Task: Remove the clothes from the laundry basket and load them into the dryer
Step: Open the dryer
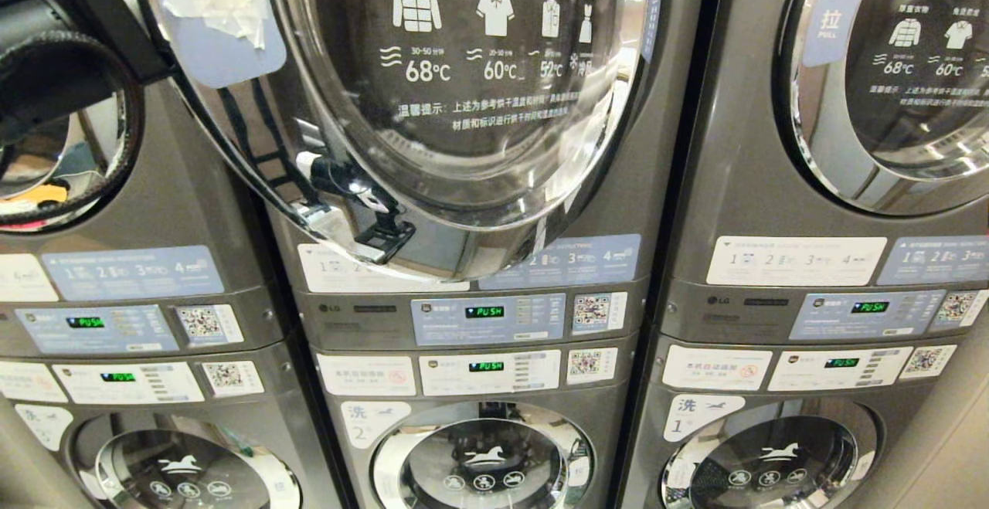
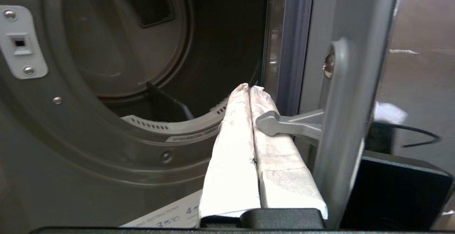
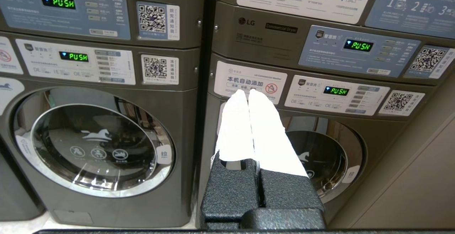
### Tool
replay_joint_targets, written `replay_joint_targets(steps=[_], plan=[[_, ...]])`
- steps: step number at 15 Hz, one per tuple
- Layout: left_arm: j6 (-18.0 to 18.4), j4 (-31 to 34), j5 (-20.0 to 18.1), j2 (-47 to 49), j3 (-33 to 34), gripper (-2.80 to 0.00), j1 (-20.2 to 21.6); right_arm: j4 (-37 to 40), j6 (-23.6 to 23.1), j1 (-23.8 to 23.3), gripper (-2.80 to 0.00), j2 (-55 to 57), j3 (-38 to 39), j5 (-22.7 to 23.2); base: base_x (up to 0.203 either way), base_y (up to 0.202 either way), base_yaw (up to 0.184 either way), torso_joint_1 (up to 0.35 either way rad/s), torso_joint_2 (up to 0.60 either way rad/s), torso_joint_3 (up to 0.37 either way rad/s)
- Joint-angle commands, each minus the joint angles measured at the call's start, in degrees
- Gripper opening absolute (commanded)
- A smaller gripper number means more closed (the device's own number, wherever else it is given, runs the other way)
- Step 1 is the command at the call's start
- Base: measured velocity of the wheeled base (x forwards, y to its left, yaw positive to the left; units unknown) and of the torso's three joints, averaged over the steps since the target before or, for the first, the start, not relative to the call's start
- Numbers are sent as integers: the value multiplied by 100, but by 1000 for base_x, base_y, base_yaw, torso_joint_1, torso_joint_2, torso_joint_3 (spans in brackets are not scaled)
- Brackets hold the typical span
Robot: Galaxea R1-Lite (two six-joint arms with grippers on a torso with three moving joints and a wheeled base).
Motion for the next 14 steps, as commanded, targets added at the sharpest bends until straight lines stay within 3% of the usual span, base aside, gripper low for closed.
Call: replay_joint_targets(steps=[1, 10, 14], plan=[[-7, -2, -2, -302, 31, -280, -40, 2, -5, 0, -280, -2, 0, 3, 0, 0, 0, 0, 0, 0], [5, 912, -2, -1529, 531, -280, -1349, 2, 1, 0, -280, -2, 0, 3, 0, 0, 0, 0, 0, 0], [559, 1059, -11, -1268, 528, -280, -1840, 2, 10, 0, -280, -2, 0, 3, 0, 0, 0, 0, 0, 0]])
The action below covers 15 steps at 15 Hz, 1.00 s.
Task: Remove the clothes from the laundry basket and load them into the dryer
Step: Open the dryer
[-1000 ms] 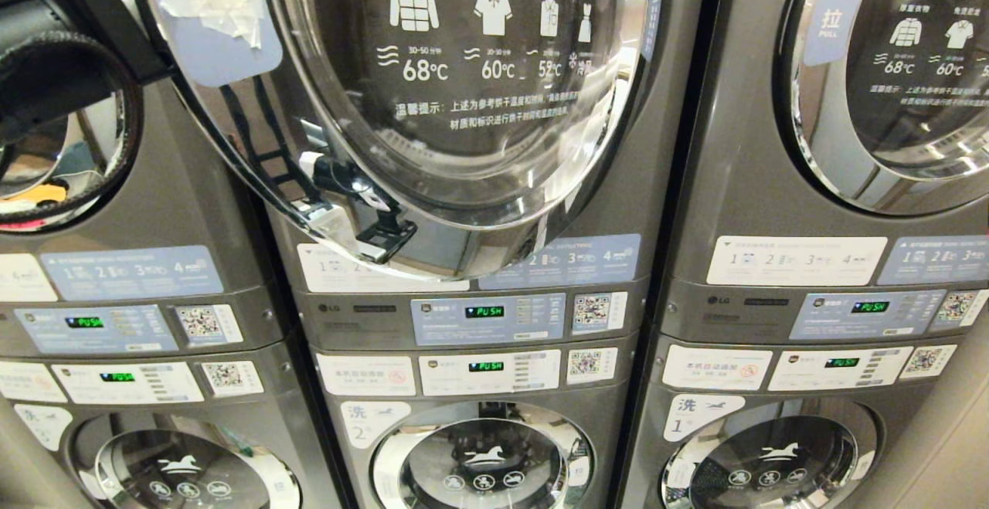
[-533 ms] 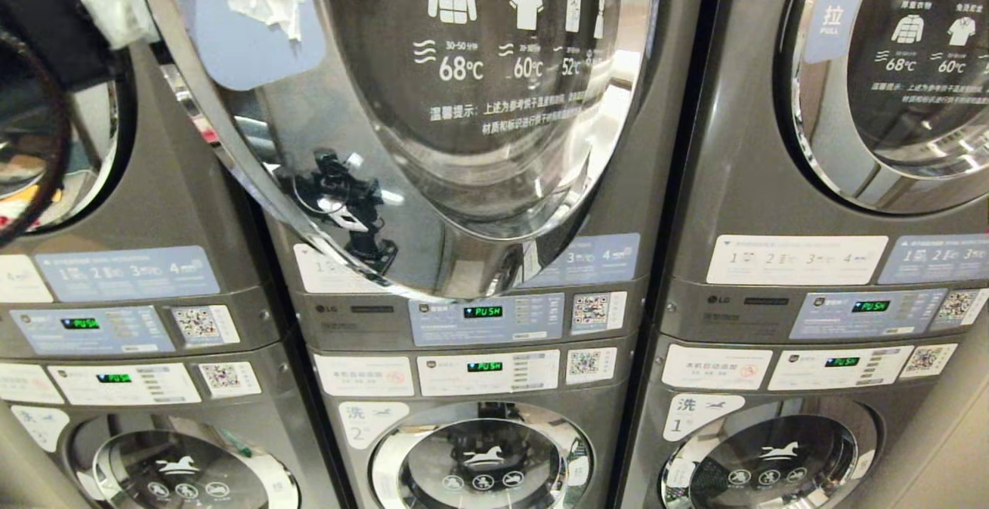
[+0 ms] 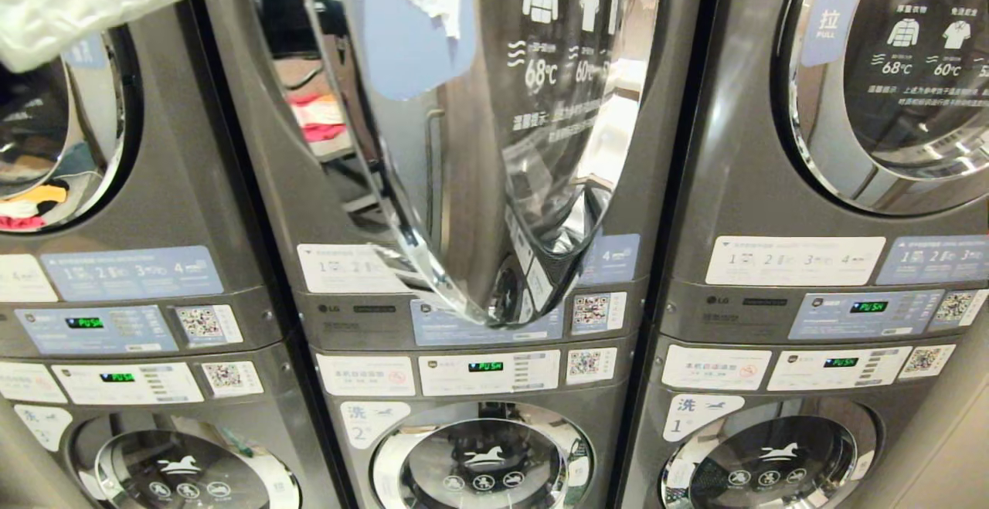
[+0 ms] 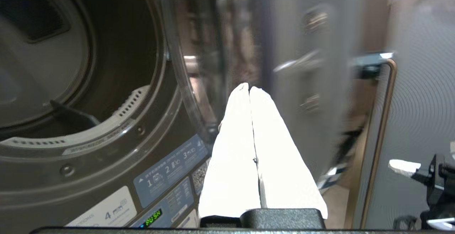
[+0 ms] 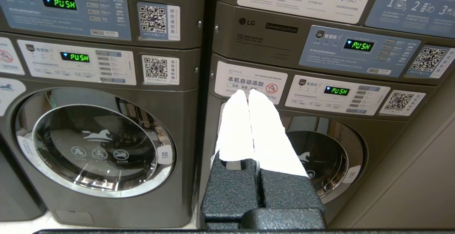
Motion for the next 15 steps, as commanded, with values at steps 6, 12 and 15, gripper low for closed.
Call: replay_joint_targets(steps=[6, 12, 15], plan=[[524, 24, 0, 1091, -670, -280, -547, 0, 12, 0, -280, -2, 0, 1, 0, 0, 0, 0, 0, 0], [571, 35, 376, 2326, -2215, -280, -1683, 0, 12, 0, -280, -2, 0, 1, 0, 0, 0, 0, 0, 0], [574, 36, 595, 2813, -2690, -280, -2246, 0, 21, 0, -280, -2, 0, 1, 0, 0, 0, 0, 0, 0]])
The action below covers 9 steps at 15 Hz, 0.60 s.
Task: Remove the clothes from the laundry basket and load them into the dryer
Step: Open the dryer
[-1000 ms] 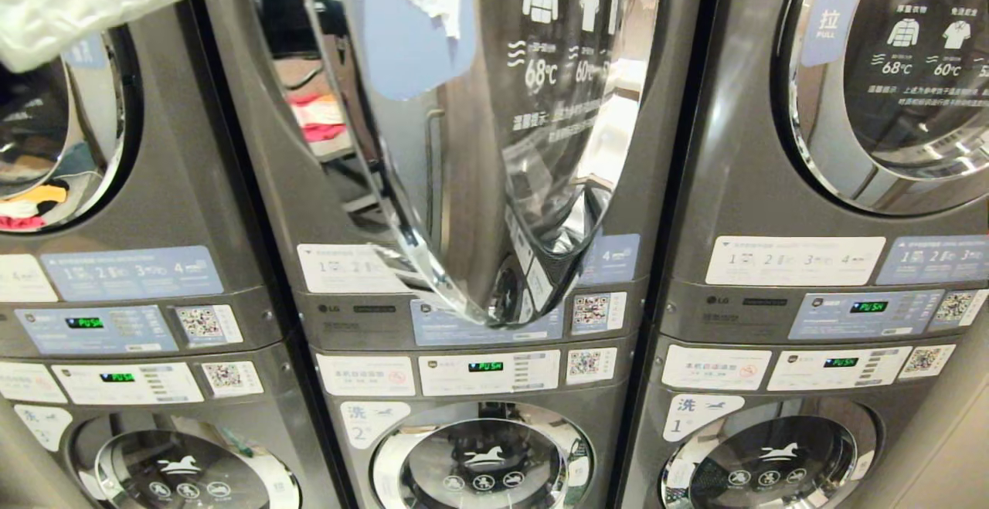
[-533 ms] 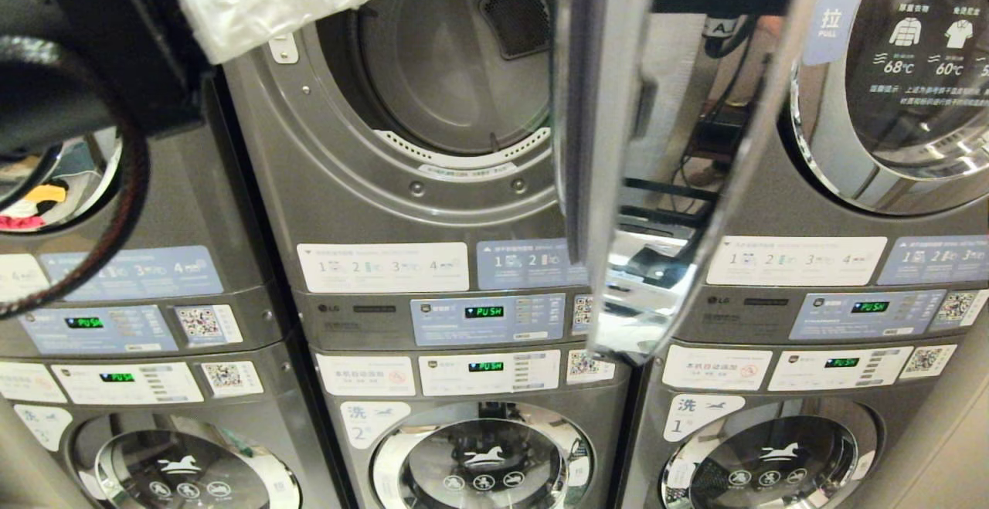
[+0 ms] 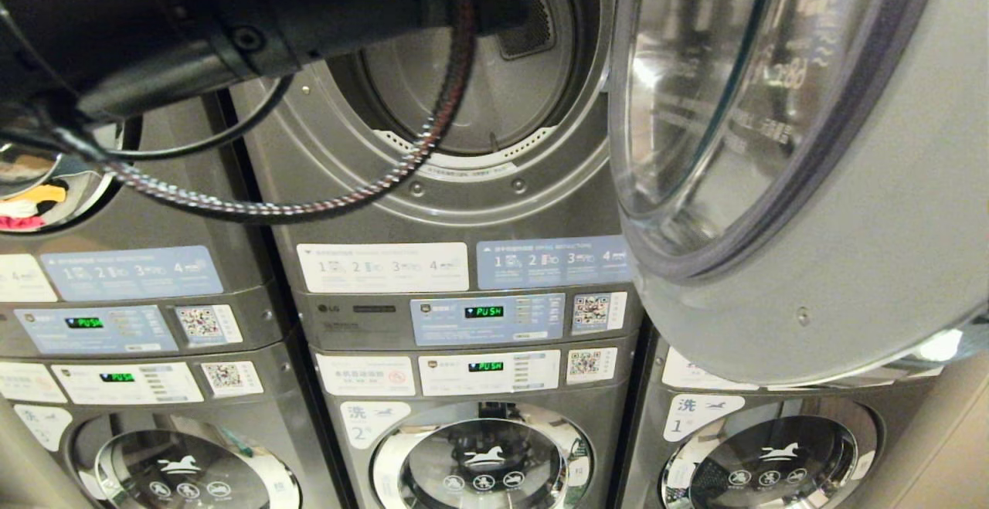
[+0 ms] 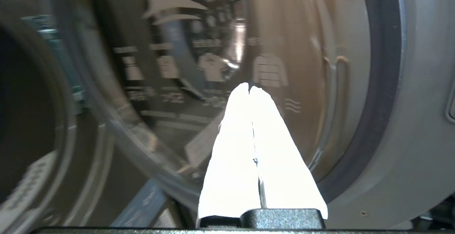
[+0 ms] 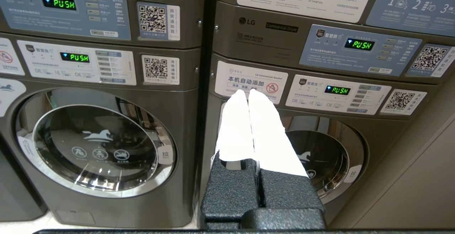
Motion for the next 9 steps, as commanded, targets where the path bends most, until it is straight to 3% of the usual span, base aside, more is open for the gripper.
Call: replay_joint_targets(steps=[1, 9], plan=[[5, -11, 3, 413, -235, -280, -301, 0, -5, 0, -280, -2, 0, 3, 0, 0, 0, 0, 0, 0], [4, 93, 9, 1761, -2040, -280, -1146, 0, 4, 0, -280, -2, 0, -6, 0, 0, 0, 0, 0, 0]])
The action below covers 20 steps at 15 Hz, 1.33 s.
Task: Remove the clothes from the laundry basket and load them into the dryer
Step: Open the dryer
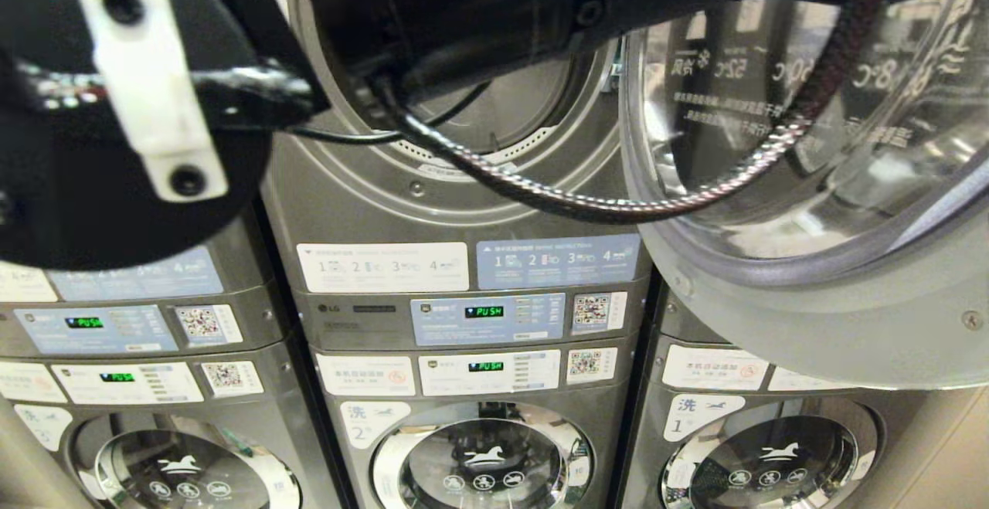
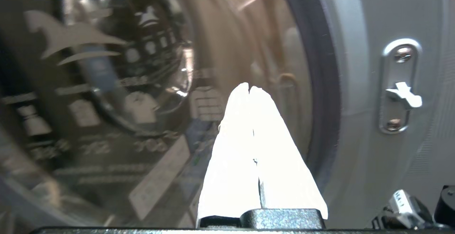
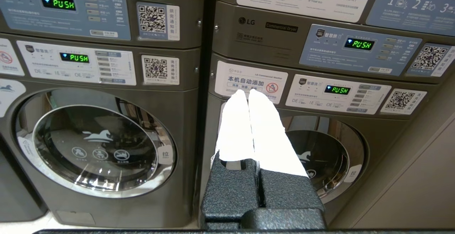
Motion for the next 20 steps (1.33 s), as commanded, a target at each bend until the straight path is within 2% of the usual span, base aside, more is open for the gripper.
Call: replay_joint_targets(steps=[1, 5, 7, 8, 10, 12, 15, 17, 20], plan=[[5, 29, -8, 472, -340, -280, -178, 0, -6, 0, -280, -2, 0, 3, 0, 0, 0, 0, 0, 0], [315, 16, -8, 919, -469, -280, -492, 0, 2, 0, -280, -2, 0, 3, 0, 0, 0, 0, 0, 0], [356, -2, 1, 976, -462, -280, -534, 0, 3, 0, -280, -2, 0, 3, 0, 0, 0, 0, 0, 0], [365, -9, 66, 941, -462, -280, -533, 0, 13, 0, -280, -2, 0, 3, 0, 0, 0, 0, 0, 0], [355, -34, 443, 729, -464, -280, -478, 0, 54, 0, -280, -2, 0, -6, 0, 0, 0, 0, 0, 0], [351, -43, 747, 448, -462, -280, -50, 0, 55, 0, -280, -2, 0, -6, 0, 0, 0, 0, 0, 0], [322, -38, 973, -96, -284, -280, 972, 0, 55, 0, -280, -2, 0, -6, 0, 0, 0, 0, 0, 0], [262, -43, 986, -762, 651, -280, 1579, 0, 64, 0, -280, -2, 0, -6, 0, 0, 0, 0, 0, 0], [34, -28, 981, -2177, 2659, -280, 2511, 0, 99, 0, -280, -2, 0, -6, 0, 0, 0, 0, 0, 0]])
